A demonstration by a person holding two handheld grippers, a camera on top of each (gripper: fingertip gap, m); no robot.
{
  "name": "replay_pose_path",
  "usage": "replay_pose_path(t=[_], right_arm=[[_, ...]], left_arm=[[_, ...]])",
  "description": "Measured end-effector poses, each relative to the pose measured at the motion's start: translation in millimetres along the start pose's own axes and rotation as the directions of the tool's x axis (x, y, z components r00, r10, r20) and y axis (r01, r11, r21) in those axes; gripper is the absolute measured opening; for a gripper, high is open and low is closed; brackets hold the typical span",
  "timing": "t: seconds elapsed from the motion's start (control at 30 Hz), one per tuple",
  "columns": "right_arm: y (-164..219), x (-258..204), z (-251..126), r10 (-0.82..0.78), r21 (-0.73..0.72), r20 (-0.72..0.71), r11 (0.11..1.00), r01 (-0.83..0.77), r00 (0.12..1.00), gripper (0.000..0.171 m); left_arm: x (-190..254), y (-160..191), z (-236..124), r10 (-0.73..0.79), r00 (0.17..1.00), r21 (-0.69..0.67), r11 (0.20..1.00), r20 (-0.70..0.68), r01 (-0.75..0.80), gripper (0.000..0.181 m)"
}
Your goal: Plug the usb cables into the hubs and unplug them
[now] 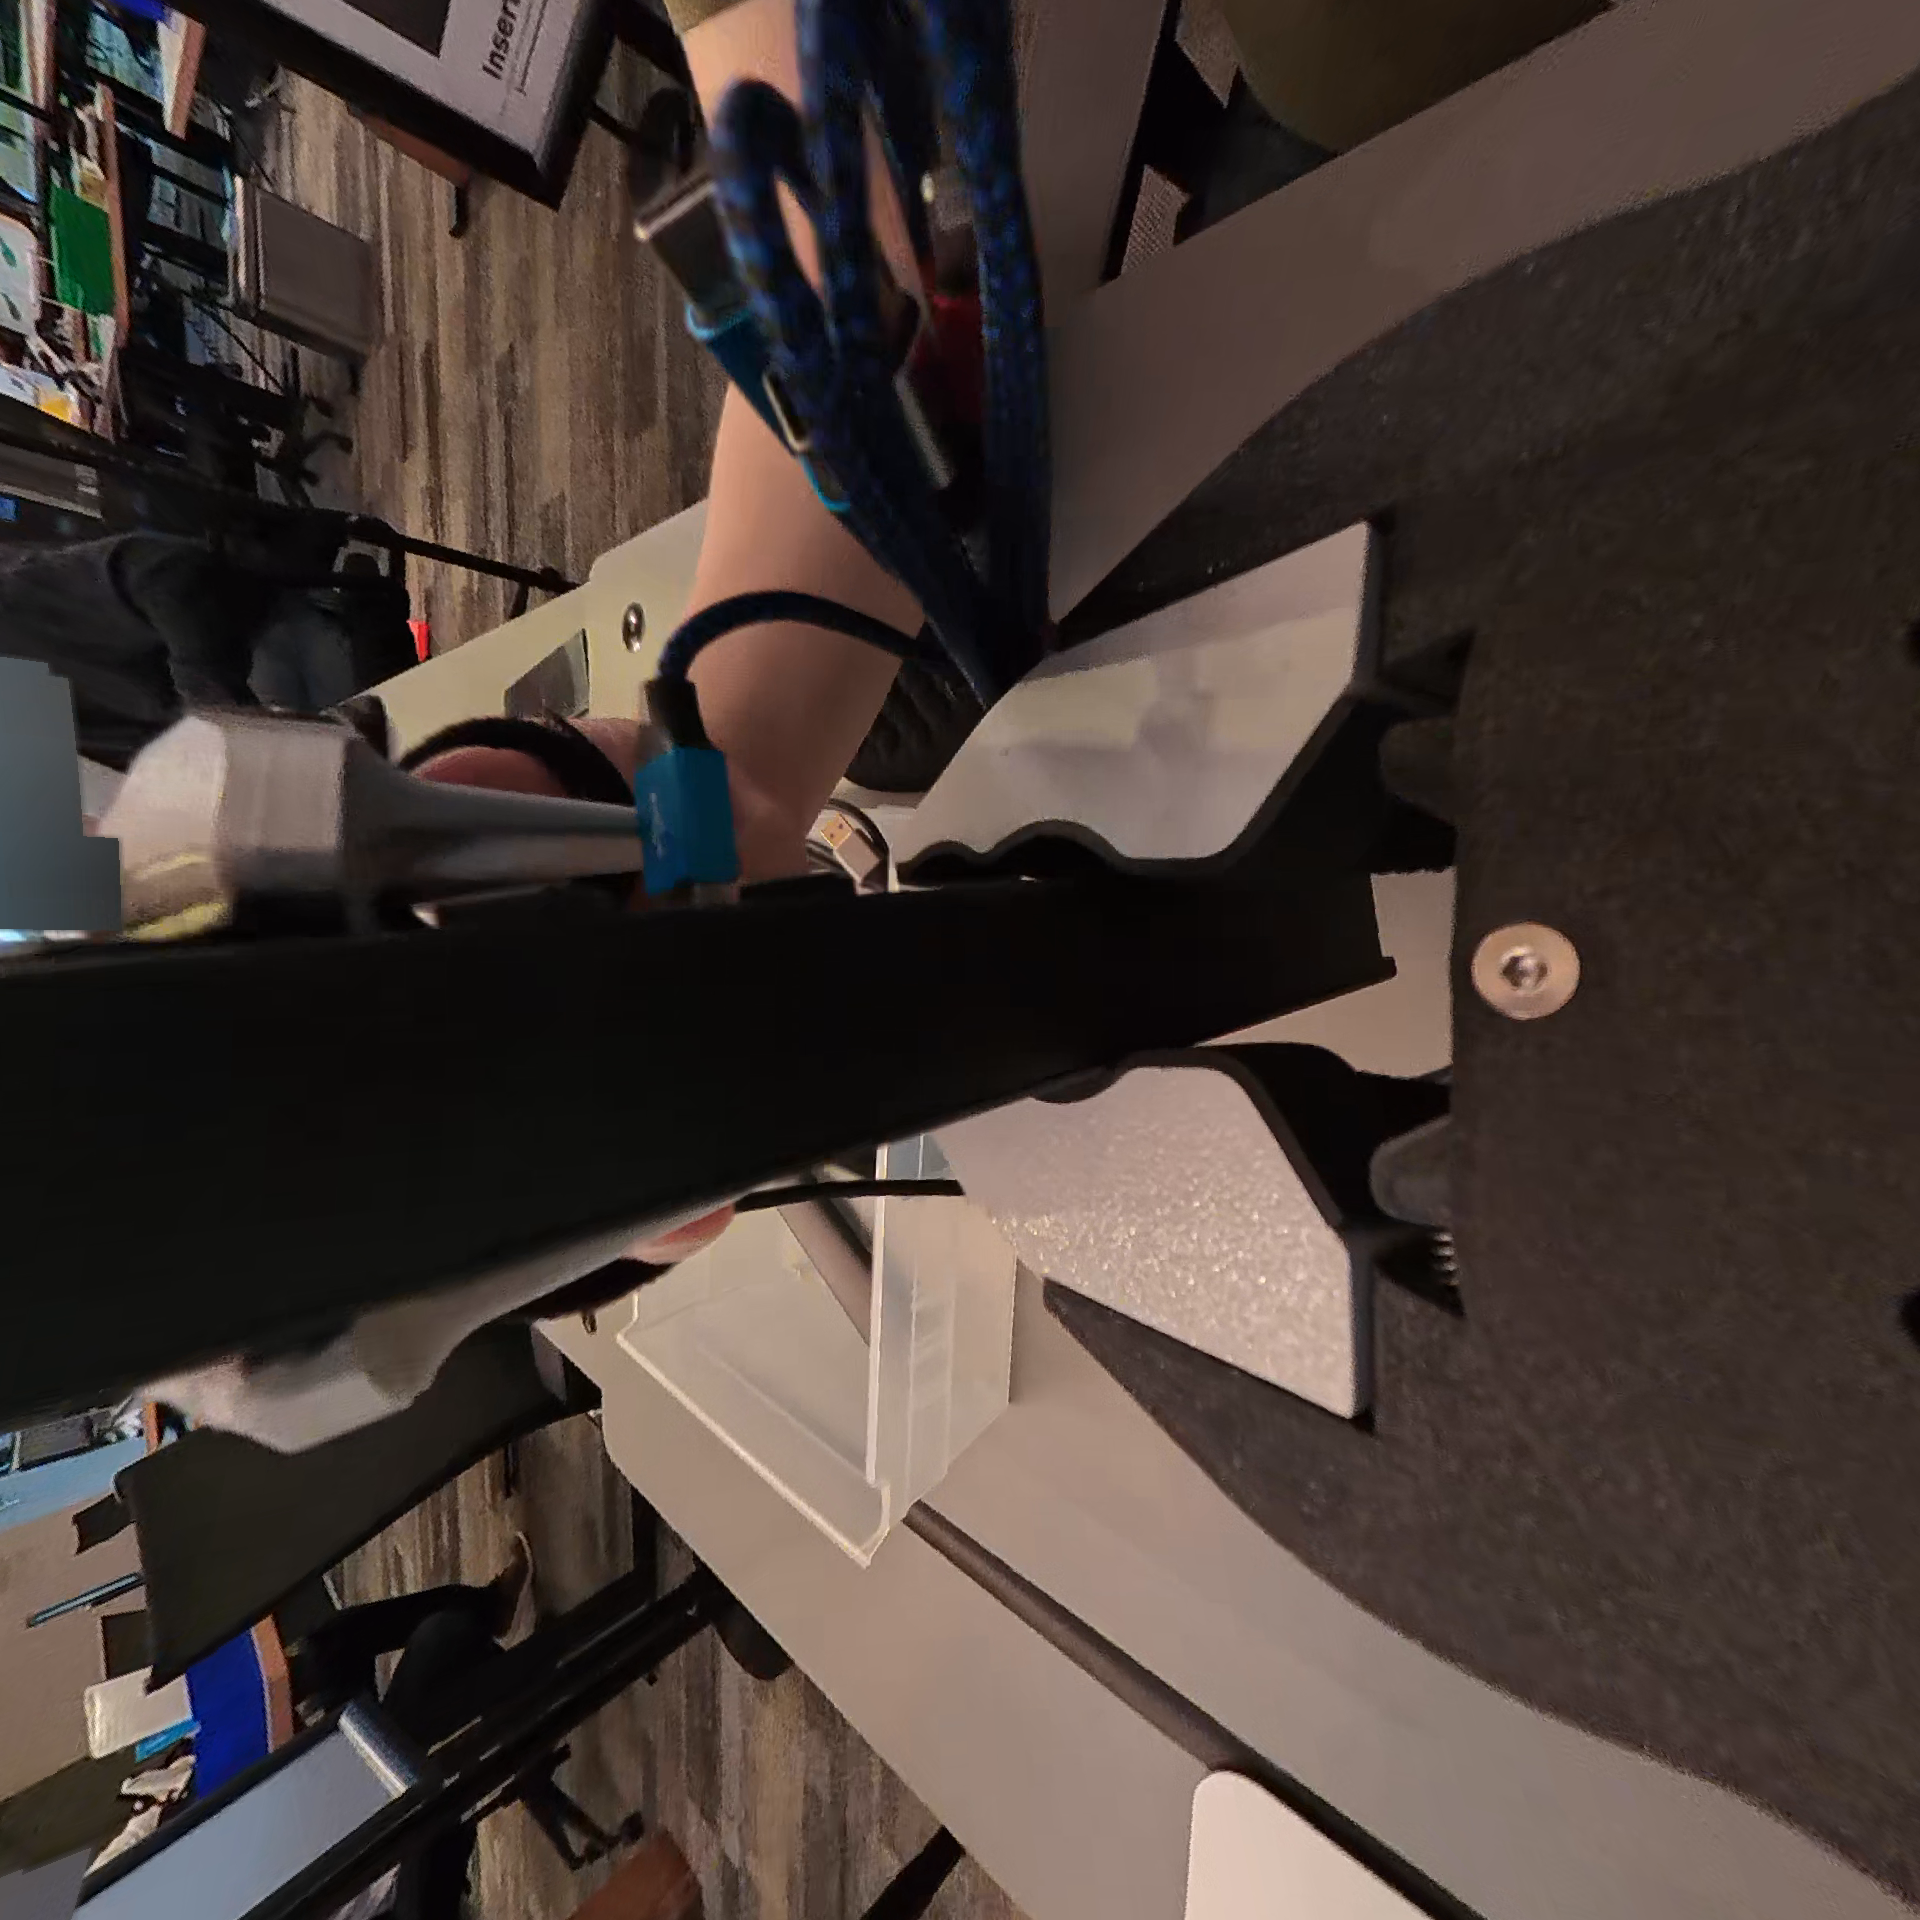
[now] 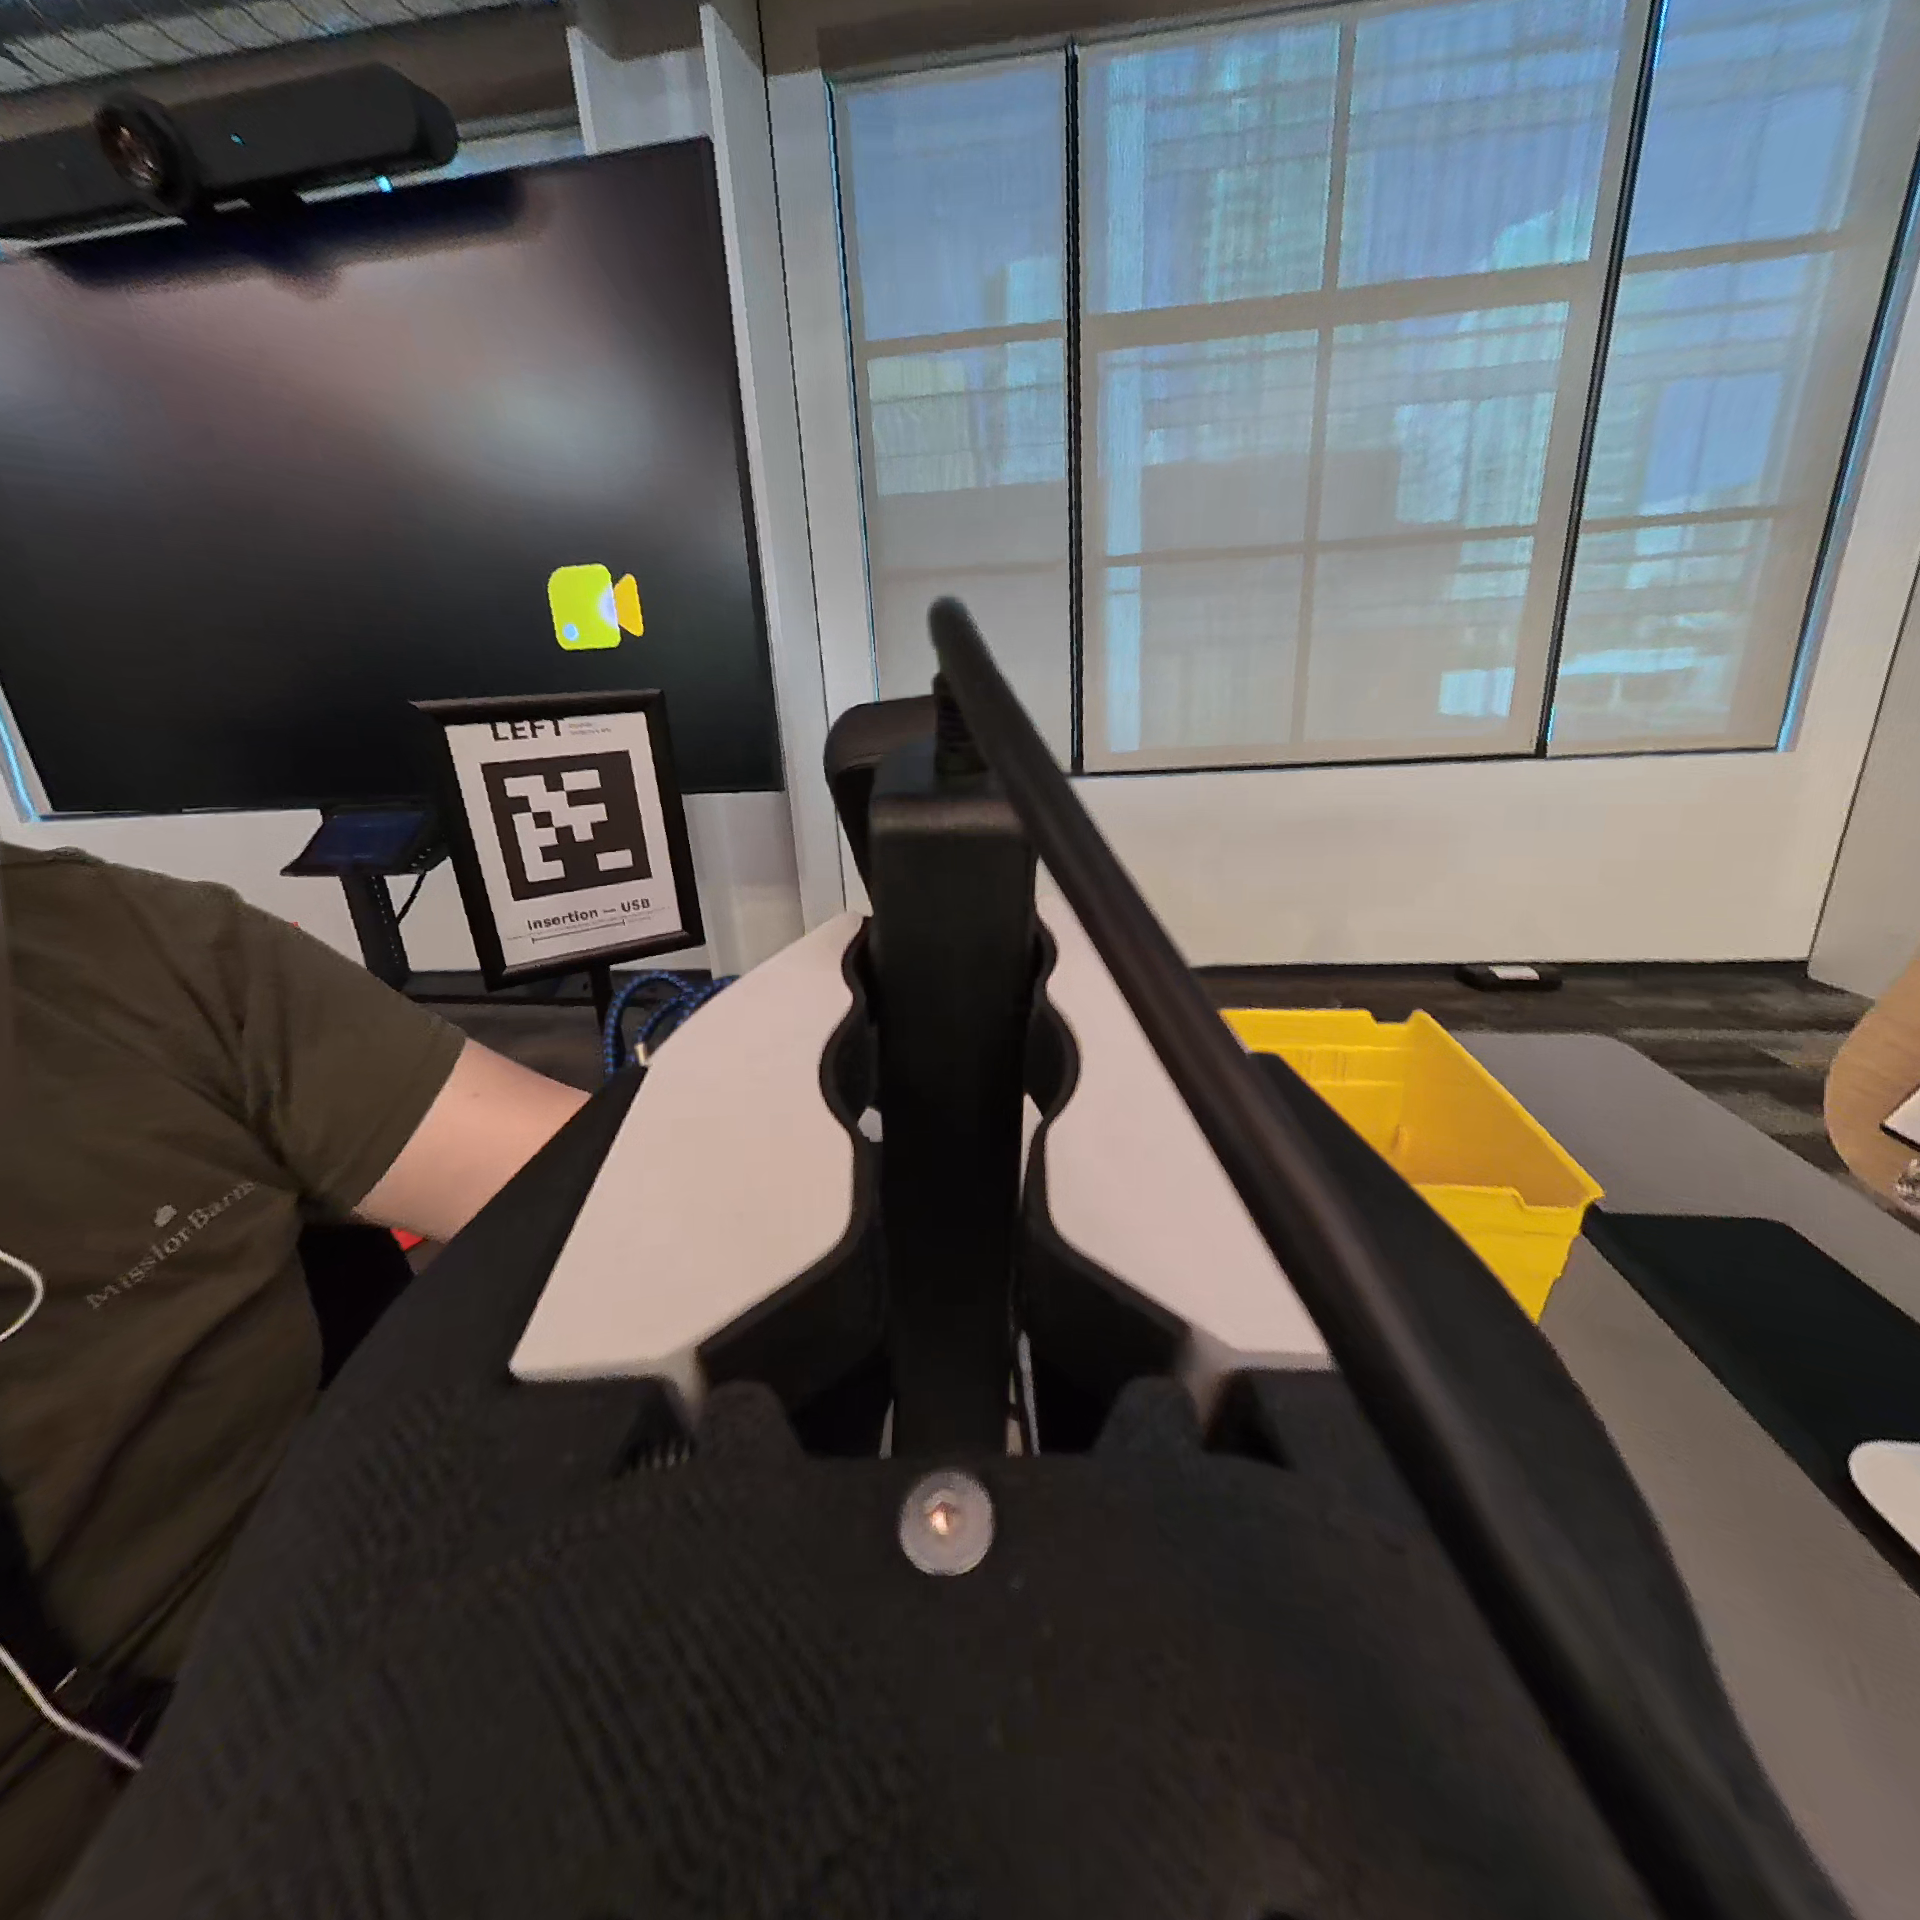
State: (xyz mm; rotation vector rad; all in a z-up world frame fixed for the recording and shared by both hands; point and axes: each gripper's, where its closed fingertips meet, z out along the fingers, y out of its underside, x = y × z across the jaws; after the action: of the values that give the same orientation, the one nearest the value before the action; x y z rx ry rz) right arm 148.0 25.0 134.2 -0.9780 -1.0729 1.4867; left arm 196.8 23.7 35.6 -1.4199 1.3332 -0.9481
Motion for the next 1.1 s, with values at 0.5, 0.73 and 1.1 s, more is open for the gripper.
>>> replay_pose_path(t=[0.5, 0.73, 1.1], right_arm=[[6.8, 33.9, 0.3, -0.113, -0.097, -0.283, 0.991, 0.089, 0.952, 0.044], [5.1, 48.2, 5.3, -0.233, -0.163, -0.548, 0.972, 0.171, 0.804, 0.044], [21.2, 43.1, 18.0, -0.5, -0.421, -0.691, 0.866, 0.272, 0.522, 0.031]], left_arm=[[-43.4, 0.0, -22.1, 0.017, 0.967, 0.071, 0.997, 0.253, -0.037, 0.026], [-72.3, -10.4, -52.6, -0.011, 0.875, 0.122, 0.991, 0.484, -0.055, 0.026], [-90.2, -8.8, -66.7, -0.063, 0.769, 0.181, 0.981, 0.636, -0.069, 0.026]])
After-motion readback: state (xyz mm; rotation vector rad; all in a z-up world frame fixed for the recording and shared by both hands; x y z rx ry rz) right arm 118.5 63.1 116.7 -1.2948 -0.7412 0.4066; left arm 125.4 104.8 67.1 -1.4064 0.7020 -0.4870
